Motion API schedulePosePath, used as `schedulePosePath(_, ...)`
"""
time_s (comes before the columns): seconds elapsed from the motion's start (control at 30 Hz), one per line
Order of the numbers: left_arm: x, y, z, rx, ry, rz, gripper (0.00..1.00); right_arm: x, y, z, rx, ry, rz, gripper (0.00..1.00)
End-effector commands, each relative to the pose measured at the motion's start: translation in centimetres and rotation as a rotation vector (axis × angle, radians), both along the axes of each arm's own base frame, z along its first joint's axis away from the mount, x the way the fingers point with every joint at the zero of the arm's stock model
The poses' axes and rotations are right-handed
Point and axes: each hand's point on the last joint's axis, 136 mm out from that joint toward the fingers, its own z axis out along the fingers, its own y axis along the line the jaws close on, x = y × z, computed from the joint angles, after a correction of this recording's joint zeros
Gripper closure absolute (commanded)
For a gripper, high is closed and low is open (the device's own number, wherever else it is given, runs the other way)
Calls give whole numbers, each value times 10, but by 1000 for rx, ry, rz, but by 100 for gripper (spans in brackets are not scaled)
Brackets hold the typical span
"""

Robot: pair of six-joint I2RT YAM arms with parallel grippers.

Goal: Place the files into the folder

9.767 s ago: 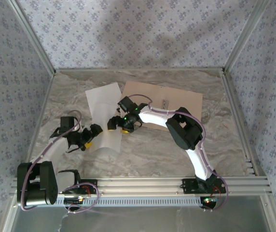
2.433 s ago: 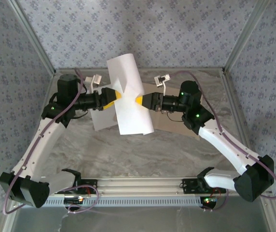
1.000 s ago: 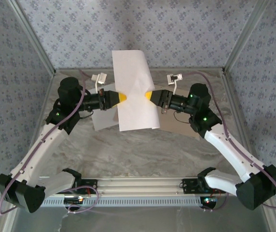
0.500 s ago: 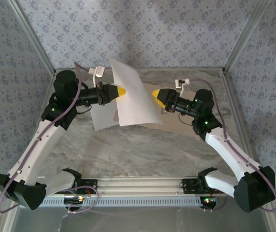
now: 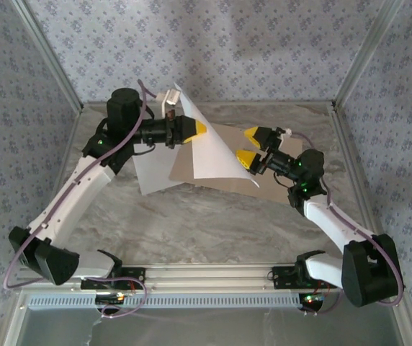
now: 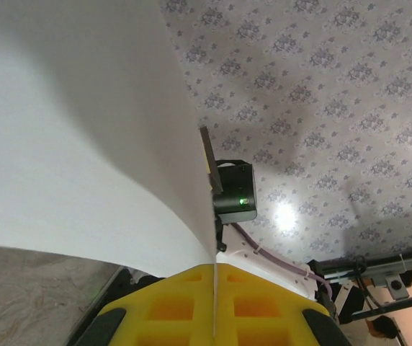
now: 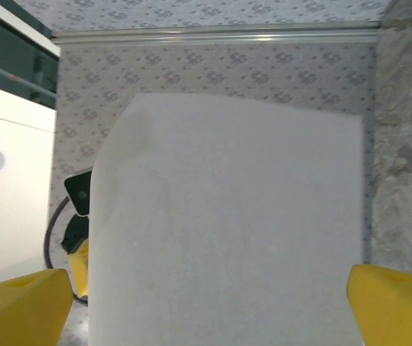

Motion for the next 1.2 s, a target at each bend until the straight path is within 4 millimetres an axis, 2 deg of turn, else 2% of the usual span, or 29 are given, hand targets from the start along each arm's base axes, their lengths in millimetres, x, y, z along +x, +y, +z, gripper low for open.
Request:
schedulePosePath(0.0,-13,-8,42,-68,-89,-42,100,-7,-4,19,86,-24,33,0)
schedulePosePath(0.13,-22,-16,51,-83,-105,-76,100,-5,-4,9,88,6,40,0)
schedulePosePath(0.27,-26,-15,47,-84,-91,-80,100,-5,-6,14,123,-10,38,0)
schedulePosePath(0.37,-26,-14,26,-58,-40,-83,100,-7,-8,31,181,-53,49,0)
schedulePosePath(0.43,-23,-10,4,-31,26,-83,100,-8,-9,43,209,-76,62,2)
schedulePosePath(0.53,-17,5,-24,-6,103,-56,100,-14,-10,60,204,-137,74,6)
schedulePosePath(0.63,-21,20,-37,18,136,-70,100,-19,-9,70,199,-169,91,11)
schedulePosePath(0.73,-28,32,-40,67,130,-69,100,-23,-8,70,188,-179,106,15)
schedulePosePath(0.9,-40,38,-36,78,110,-106,100,-32,-3,68,131,-213,131,21)
schedulePosePath(1.17,-43,50,-34,98,70,-130,100,-45,6,56,-16,-235,176,34)
